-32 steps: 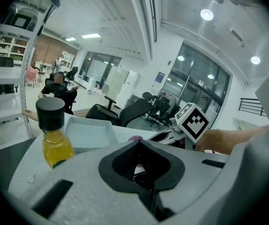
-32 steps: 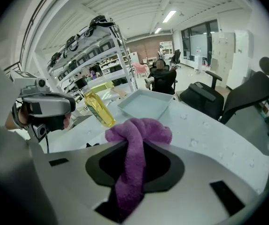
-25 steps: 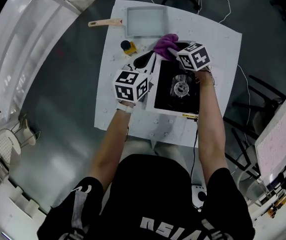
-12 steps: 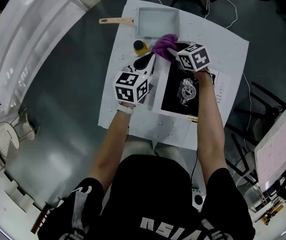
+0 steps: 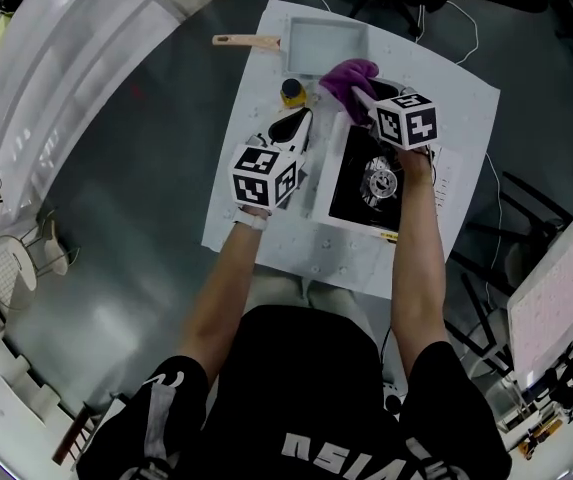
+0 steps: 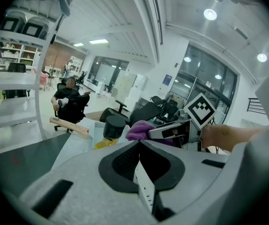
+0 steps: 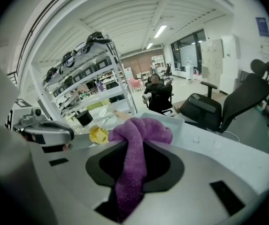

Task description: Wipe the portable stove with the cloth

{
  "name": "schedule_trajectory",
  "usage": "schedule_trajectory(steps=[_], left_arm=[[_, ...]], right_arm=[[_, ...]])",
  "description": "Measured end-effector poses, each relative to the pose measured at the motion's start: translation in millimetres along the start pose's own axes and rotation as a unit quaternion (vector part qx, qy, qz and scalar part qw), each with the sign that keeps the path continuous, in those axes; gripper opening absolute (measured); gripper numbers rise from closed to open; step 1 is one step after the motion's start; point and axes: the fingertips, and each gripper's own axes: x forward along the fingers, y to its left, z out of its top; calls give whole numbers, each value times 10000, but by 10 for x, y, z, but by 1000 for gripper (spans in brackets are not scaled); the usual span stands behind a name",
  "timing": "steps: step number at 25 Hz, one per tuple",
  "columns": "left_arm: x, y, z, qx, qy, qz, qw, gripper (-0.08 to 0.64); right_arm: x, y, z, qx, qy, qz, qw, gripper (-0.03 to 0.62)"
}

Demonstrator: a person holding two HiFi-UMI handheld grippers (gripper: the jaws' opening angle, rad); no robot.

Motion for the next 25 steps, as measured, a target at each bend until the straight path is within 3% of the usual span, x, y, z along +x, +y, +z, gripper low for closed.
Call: schedule_trajectory(steps=[5, 10, 18, 25], left_arm=[[-313, 101, 35, 45, -81, 29, 10000, 6], [-459, 311, 45, 65, -37, -264, 9996, 6], [-515, 467, 56, 291, 143, -745, 9967, 6], [-548, 529, -16, 345, 253, -903, 9950, 6]], right_arm=[[-167, 248, 138, 199, -240, -239, 9992, 94], [-187, 472, 89, 523, -318, -616, 9962, 94], [-120, 563, -327, 1429, -392, -1393, 9791, 94], [100, 617, -765, 2059, -256, -1620, 9647, 94]])
